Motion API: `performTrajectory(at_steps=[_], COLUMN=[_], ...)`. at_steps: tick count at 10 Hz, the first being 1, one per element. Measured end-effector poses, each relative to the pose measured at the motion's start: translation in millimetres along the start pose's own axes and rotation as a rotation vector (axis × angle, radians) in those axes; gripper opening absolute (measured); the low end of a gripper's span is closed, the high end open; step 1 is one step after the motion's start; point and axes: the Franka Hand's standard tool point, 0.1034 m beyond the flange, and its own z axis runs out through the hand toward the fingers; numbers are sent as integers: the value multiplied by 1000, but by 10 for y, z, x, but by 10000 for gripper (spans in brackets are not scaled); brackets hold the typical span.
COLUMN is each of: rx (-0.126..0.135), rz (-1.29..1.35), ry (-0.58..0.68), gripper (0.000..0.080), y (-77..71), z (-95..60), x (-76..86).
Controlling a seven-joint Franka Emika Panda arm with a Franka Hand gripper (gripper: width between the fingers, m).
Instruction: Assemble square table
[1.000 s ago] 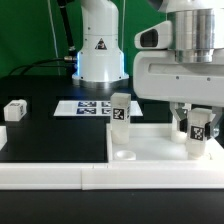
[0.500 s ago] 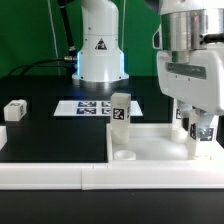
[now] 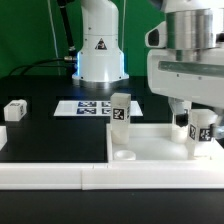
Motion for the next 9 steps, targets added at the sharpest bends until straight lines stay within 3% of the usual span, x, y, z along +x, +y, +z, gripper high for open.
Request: performTrajectory(at_steps=[4, 7, 9], rx=[-1, -27, -28], rz=[-404, -977, -959], ry=[1, 25, 24], gripper=[648, 649, 649], y=[-11, -27, -18], z=[4, -41, -31], x=[-21, 23, 26])
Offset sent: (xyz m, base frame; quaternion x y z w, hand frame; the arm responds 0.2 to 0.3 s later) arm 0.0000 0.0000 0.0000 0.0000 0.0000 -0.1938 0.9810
